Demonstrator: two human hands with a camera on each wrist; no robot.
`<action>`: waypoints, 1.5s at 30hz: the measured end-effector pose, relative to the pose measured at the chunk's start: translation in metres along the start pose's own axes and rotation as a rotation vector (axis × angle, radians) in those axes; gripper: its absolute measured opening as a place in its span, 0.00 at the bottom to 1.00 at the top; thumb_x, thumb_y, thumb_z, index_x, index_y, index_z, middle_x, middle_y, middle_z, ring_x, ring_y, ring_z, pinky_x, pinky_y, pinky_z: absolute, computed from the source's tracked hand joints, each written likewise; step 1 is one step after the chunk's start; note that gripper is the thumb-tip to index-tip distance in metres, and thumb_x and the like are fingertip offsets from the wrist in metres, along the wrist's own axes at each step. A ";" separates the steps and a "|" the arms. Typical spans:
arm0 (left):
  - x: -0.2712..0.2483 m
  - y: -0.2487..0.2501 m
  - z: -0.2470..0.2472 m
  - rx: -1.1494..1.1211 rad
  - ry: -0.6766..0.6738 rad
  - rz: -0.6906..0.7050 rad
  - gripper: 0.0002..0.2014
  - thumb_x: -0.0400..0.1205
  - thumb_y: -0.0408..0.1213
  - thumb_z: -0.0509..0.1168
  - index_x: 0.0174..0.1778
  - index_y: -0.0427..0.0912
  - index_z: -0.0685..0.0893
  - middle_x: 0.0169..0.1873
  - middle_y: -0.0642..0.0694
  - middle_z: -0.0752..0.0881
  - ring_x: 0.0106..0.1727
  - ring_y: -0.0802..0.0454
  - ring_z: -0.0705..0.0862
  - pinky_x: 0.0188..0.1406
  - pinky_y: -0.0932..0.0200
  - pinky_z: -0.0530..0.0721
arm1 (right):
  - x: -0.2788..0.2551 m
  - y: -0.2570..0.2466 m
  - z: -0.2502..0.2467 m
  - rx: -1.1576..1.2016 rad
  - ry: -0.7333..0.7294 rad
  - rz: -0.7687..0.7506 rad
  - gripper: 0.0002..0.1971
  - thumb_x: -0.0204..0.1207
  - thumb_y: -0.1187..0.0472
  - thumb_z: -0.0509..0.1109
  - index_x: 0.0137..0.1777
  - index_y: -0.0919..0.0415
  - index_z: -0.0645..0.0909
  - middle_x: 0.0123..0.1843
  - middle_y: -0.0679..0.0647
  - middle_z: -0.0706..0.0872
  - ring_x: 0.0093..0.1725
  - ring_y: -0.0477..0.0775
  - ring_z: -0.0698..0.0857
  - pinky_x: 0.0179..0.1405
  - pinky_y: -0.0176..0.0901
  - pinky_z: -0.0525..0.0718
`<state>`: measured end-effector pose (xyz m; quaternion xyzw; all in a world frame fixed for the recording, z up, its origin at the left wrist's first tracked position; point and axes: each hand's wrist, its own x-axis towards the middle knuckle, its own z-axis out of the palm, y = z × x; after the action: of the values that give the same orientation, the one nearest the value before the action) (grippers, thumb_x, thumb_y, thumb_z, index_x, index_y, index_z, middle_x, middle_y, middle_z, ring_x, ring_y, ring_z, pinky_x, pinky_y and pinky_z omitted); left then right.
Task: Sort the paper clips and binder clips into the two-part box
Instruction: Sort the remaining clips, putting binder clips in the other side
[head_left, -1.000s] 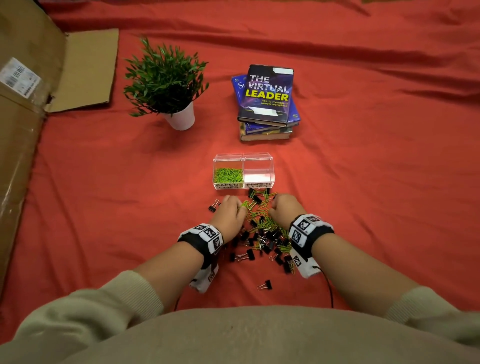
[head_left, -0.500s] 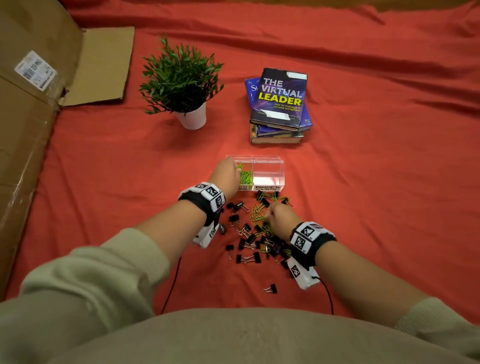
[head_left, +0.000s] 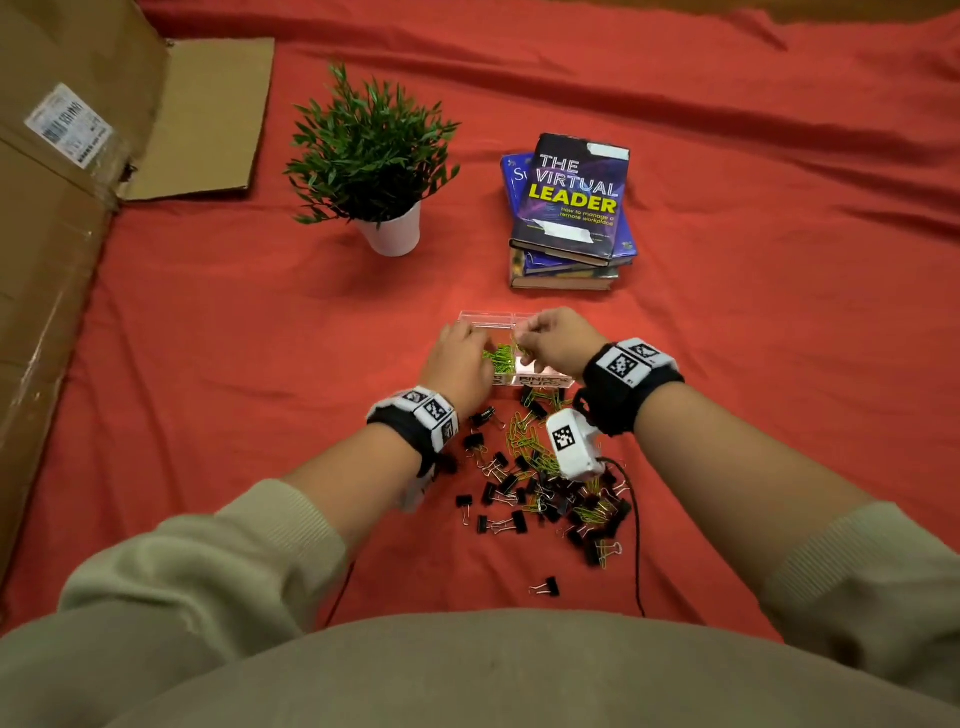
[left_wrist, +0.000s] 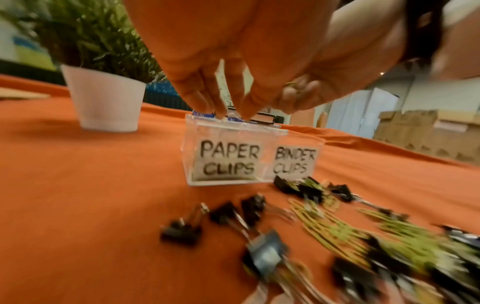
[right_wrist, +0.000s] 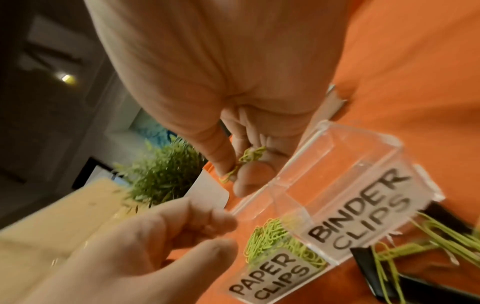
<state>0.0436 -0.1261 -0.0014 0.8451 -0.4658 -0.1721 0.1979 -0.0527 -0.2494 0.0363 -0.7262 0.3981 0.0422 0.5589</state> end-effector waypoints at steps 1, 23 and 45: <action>-0.013 0.001 0.001 -0.044 0.058 -0.030 0.08 0.78 0.31 0.62 0.51 0.40 0.81 0.55 0.44 0.78 0.61 0.46 0.73 0.64 0.51 0.74 | 0.007 -0.005 0.005 -0.073 0.016 -0.025 0.10 0.80 0.66 0.64 0.37 0.59 0.79 0.30 0.56 0.83 0.30 0.54 0.80 0.33 0.45 0.80; -0.052 0.016 0.052 0.223 -0.357 0.307 0.29 0.81 0.30 0.58 0.80 0.39 0.61 0.81 0.44 0.61 0.81 0.46 0.60 0.79 0.49 0.65 | -0.042 0.113 -0.015 -0.424 0.311 0.064 0.13 0.80 0.64 0.64 0.62 0.58 0.81 0.60 0.55 0.83 0.50 0.51 0.83 0.49 0.42 0.86; -0.040 0.028 0.049 0.425 -0.276 0.266 0.23 0.76 0.21 0.60 0.68 0.33 0.73 0.66 0.37 0.74 0.69 0.39 0.72 0.63 0.47 0.79 | -0.049 0.111 0.026 -0.578 0.226 -0.113 0.05 0.78 0.66 0.64 0.47 0.63 0.82 0.50 0.57 0.82 0.53 0.56 0.80 0.55 0.47 0.79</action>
<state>-0.0206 -0.1144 -0.0256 0.7678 -0.6206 -0.1566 -0.0282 -0.1450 -0.2082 -0.0347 -0.8761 0.3881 0.0416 0.2831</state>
